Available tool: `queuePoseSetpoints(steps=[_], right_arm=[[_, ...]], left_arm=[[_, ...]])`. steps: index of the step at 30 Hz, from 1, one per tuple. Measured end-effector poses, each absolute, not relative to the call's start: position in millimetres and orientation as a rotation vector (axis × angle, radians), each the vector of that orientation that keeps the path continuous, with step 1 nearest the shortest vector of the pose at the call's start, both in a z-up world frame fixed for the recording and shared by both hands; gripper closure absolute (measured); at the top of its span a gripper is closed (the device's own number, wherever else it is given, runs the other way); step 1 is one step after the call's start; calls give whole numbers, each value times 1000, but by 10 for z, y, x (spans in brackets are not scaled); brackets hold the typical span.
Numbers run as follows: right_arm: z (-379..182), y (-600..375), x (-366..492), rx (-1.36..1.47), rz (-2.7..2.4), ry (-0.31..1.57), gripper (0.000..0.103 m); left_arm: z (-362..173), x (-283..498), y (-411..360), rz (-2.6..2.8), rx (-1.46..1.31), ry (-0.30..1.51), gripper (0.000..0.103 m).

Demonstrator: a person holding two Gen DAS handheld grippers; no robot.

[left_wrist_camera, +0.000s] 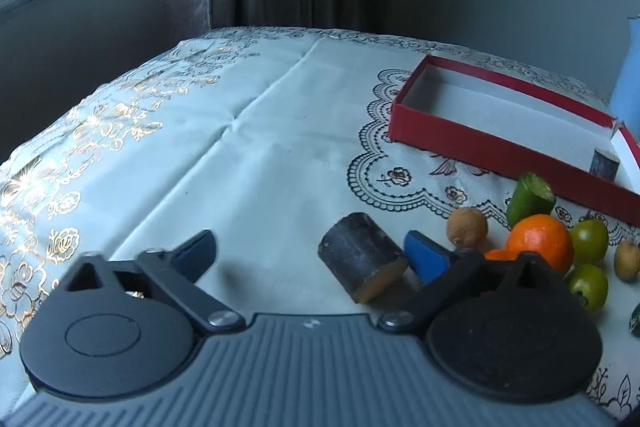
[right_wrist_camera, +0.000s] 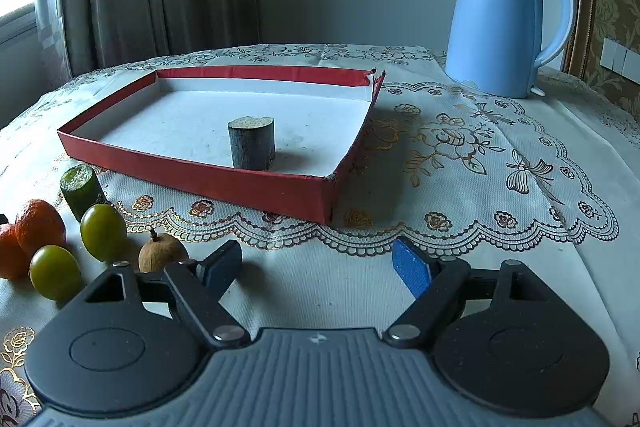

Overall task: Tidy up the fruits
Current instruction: 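Reach the left gripper to the dark wooden log piece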

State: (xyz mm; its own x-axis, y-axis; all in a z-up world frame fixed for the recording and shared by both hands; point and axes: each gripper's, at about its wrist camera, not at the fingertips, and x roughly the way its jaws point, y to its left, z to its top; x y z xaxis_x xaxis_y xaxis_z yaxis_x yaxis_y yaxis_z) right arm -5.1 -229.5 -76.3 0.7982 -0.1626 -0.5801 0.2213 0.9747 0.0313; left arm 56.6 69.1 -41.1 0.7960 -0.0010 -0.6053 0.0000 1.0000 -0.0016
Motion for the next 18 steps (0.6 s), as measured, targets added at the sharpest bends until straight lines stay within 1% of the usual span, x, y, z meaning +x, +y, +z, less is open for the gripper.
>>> queuePoseSetpoints(steps=[3, 6, 9, 11, 12, 13, 16, 18], right_arm=[[-763, -2298, -52, 99, -206, 613, 21], [-764, -2296, -49, 99, -206, 613, 21], [-763, -2295, -48, 99, -206, 613, 21], [-763, -2295, -47, 99, -206, 614, 21], [-763, -2296, -47, 100, -206, 614, 21], [-763, -2295, -46, 100, -206, 614, 21], [-763, -2295, -46, 100, -206, 614, 21], [-763, -2295, -47, 100, -206, 614, 21]], left_arm=[[-404, 561, 707, -5, -15, 654, 10], [-395, 524, 698, -5, -8, 645, 16], [-402, 523, 698, -11, -10, 654, 23], [-403, 515, 708, -6, -15, 659, 32], [-399, 505, 707, -4, -11, 654, 34], [-395, 503, 704, -9, -9, 653, 39], [-389, 492, 688, -16, 2, 651, 43], [-389, 490, 679, -24, 4, 650, 48]])
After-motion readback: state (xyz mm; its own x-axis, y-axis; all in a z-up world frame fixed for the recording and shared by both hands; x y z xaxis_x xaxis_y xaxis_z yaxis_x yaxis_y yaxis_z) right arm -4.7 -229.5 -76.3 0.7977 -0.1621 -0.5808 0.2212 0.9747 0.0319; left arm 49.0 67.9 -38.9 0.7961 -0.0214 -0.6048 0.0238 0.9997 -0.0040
